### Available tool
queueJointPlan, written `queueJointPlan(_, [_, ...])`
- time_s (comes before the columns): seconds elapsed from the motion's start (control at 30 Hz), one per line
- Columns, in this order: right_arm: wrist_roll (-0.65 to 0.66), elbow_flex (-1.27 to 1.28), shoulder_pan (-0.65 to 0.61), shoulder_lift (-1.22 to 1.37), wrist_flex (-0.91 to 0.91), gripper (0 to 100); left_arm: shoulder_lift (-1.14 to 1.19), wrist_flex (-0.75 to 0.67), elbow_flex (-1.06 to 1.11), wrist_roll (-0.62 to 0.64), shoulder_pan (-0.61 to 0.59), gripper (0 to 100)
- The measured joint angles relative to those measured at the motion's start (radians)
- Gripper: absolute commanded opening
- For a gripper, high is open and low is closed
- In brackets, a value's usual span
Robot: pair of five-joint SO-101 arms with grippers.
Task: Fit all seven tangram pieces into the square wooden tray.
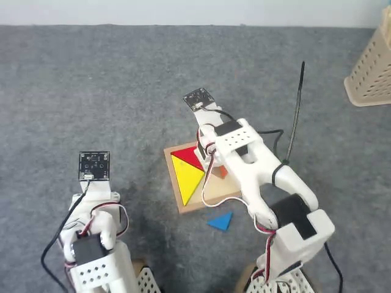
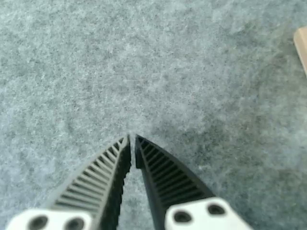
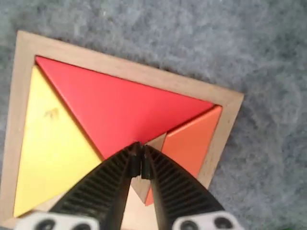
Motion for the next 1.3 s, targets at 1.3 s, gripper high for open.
queueJointPlan(1.3, [-0.137, 0.176, 0.445, -0.115, 0.206, 21.7, 0.0, 0.0, 0.0, 0.0, 0.0, 1])
